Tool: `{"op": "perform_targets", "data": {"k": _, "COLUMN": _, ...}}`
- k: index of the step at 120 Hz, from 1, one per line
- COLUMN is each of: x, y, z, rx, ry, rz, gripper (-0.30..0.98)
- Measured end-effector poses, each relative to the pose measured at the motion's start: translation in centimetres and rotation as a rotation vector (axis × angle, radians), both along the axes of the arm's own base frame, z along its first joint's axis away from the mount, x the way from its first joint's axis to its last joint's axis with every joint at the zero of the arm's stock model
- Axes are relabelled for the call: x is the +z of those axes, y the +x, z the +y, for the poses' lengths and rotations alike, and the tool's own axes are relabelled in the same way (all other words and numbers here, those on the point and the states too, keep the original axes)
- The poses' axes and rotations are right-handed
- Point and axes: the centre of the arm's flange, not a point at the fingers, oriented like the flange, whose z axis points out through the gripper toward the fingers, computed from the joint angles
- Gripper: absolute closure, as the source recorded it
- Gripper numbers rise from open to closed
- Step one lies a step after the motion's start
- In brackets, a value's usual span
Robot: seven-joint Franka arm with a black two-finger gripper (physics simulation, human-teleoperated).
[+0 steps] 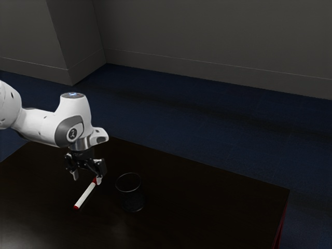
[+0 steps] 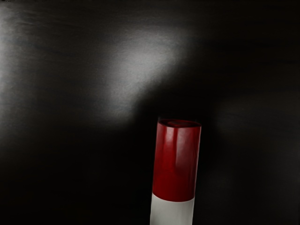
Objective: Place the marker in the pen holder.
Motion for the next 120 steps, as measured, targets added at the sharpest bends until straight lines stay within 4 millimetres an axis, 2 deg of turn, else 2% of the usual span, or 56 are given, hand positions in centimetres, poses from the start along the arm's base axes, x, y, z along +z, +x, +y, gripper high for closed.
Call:
{"op": "perform_targets", "data": {"k": 24, "x": -0.4, "y": -0.7, "z": 0.4, "rx": -0.007, "ry": -0.039, "rz": 0.051, "gripper": 0.00}}
{"op": "perform_targets", "data": {"k": 54, "x": -2.4, "y": -1.6, "z": 0.2, "rx": -0.034, "ry": -0.077, "rz": 0.157, "gripper": 0.00}}
{"op": "perform_targets", "data": {"k": 68, "x": -2.1, "y": -1.7, "z": 0.0, "rx": -0.049, "ry": -0.083, "rz": 0.163, "gripper": 0.04}}
{"op": "perform_targets", "data": {"k": 85, "x": -1.5, "y": 0.1, "z": -0.9, "rx": -0.086, "ry": -0.082, "rz": 0.144, "gripper": 0.06}}
{"op": "perform_targets", "data": {"k": 100, "x": -1.7, "y": 0.6, "z": -1.0, "rx": -0.098, "ry": -0.087, "rz": 0.146, "gripper": 0.08}}
{"op": "perform_targets", "data": {"k": 120, "x": -1.4, "y": 0.8, "z": -0.9, "rx": -0.108, "ry": -0.087, "rz": 0.140, "gripper": 0.22}}
